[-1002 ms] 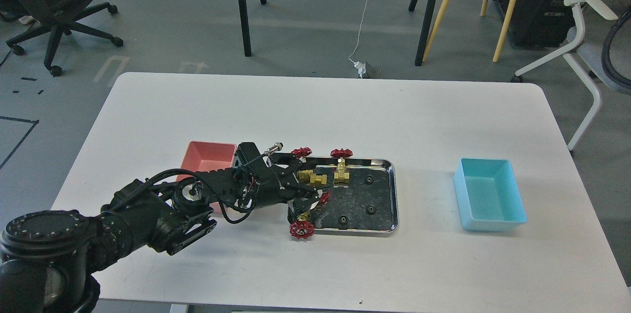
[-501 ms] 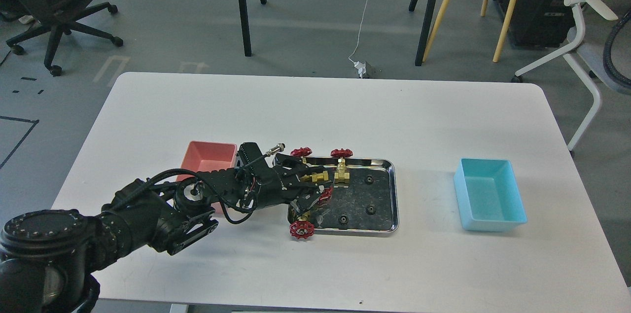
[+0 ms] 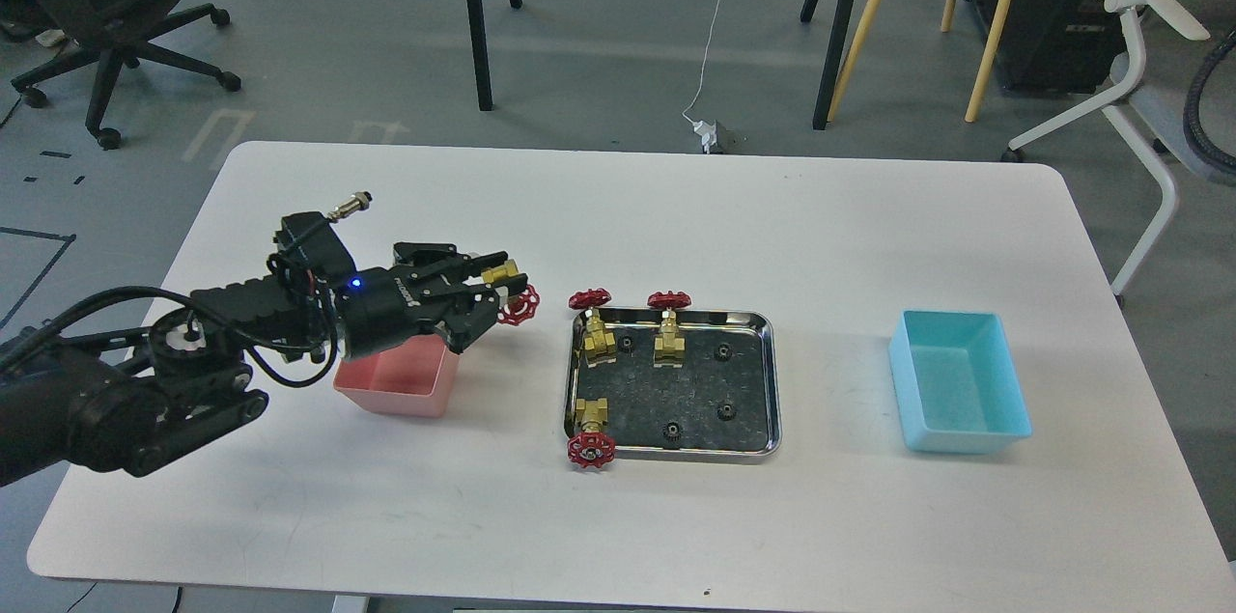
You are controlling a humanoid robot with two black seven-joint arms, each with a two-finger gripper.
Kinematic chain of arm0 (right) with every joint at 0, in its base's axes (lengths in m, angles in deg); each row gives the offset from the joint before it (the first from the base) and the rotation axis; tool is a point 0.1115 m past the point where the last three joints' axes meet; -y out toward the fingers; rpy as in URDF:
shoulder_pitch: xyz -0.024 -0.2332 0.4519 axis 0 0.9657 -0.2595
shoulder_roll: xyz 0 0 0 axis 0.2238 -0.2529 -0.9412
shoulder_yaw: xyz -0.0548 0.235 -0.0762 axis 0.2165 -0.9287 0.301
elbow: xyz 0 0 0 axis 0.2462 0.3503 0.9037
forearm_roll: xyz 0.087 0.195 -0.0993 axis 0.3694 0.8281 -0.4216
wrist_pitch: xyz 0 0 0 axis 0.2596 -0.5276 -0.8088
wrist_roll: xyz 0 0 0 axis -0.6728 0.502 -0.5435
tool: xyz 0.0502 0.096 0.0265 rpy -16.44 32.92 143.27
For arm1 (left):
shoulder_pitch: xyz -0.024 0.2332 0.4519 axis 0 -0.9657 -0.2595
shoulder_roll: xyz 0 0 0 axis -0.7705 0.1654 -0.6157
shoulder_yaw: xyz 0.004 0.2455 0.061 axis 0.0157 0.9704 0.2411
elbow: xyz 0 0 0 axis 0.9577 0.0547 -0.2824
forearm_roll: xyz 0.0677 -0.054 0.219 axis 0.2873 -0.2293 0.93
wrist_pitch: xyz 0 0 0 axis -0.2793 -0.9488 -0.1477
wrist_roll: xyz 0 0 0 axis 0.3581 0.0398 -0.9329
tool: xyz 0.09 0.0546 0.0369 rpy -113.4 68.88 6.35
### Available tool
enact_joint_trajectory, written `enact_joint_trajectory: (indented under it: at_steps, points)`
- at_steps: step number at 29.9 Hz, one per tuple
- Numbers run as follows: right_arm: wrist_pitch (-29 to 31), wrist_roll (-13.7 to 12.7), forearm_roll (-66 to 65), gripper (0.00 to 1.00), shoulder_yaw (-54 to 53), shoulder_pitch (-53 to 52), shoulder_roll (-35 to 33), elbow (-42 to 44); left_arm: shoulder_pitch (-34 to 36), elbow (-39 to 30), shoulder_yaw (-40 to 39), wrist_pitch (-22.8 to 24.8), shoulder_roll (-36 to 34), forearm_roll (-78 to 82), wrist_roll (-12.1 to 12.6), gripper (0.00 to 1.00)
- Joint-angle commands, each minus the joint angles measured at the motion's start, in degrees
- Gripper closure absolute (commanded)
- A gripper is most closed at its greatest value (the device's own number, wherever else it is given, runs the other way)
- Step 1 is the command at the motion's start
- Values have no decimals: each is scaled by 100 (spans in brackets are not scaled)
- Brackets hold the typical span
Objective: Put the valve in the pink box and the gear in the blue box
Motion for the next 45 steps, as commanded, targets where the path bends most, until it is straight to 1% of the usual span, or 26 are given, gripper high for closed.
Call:
enact_joint_trajectory:
  at_steps: [1, 4, 10, 14, 17, 22, 27, 30, 31, 34, 37, 43, 45]
  points:
    - [-1, 14, 0, 1, 0, 7, 8, 24, -52, -160, -121, 67, -513, -80, -2, 89]
    - [-1, 14, 0, 1, 0, 7, 69, 120, -130, -134, -112, 76, -672, -185, -2, 89]
    - [-1, 22, 0, 1, 0, 7, 113, 182, -412, -11, -104, 41, -655, -221, -2, 89]
    - [-9, 22, 0, 1, 0, 16, 122, 182, -631, 419, -130, -21, -524, -212, -2, 89]
    - [-18, 22, 0, 1, 0, 16, 122, 182, -667, 683, -113, -100, -322, -212, -2, 89]
    - [-18, 22, 0, 1, 0, 7, 122, 182, -834, 1430, -104, -284, 12, -221, -2, 89]
    - [-18, 22, -9, 1, 0, 7, 122, 182, -913, 1501, -104, -302, 162, -221, -2, 87]
    - [-18, 22, -9, 1, 0, 7, 122, 182, -975, 1501, -148, -302, 250, -238, -2, 78]
    - [-18, 22, -9, 1, 8, 7, 122, 173, -975, 1501, -148, -302, 276, -273, -2, 73]
    - [-18, 22, 0, 1, 8, -1, 114, 173, -948, 1466, -148, -311, 312, -545, -2, 51]
    - [-18, 22, -9, 1, 8, -1, 105, 182, -904, 1440, -156, -311, 303, -853, -2, 26]
    - [-18, 22, -9, 1, 8, -10, 96, 182, -860, 1379, -174, -451, 277, -1196, -2, 17]
    - [-36, 22, 0, 1, 0, -19, 105, 182, -852, 1300, -305, -469, 251, -1205, -2, 13]
